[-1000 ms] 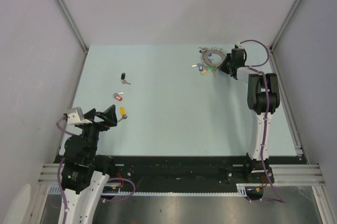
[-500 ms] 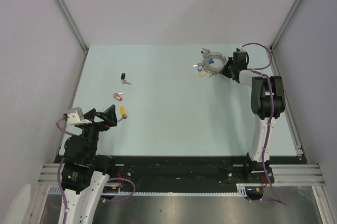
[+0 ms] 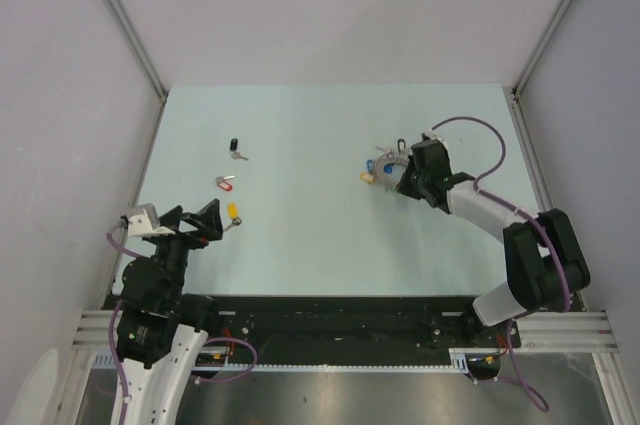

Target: Put the keys on the keyring

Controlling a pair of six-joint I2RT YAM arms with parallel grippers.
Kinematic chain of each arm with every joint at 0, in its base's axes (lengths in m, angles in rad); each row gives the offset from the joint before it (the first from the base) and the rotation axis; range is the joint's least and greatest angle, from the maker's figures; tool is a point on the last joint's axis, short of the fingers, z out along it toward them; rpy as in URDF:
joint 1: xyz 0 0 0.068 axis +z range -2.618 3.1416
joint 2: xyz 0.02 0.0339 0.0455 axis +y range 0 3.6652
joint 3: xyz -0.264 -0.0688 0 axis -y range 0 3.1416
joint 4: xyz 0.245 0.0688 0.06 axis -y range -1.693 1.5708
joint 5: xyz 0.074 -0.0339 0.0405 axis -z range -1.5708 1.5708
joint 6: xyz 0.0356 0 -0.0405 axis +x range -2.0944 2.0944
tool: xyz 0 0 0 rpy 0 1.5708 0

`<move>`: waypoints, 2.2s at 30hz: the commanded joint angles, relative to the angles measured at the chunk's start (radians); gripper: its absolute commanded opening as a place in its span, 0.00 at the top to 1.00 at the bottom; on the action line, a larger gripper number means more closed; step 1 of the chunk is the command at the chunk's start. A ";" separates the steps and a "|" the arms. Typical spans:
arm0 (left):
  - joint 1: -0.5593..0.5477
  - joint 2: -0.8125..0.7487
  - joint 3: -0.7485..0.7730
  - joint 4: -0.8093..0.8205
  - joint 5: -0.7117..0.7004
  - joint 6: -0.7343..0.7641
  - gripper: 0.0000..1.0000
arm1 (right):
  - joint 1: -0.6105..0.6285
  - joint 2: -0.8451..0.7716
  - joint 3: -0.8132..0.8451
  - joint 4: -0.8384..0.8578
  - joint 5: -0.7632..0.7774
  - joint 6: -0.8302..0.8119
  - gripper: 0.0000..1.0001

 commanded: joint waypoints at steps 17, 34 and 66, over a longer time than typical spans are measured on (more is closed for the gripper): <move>-0.007 0.022 0.003 -0.012 0.036 -0.003 0.00 | 0.475 -0.238 -0.137 -0.103 0.188 0.178 0.57; -0.005 0.071 0.002 -0.007 0.055 0.000 0.01 | 0.478 -0.243 -0.138 -0.256 0.046 -0.085 0.53; 0.044 0.106 -0.004 0.016 0.119 0.004 0.00 | 0.546 -0.200 -0.081 -0.133 0.231 0.015 0.49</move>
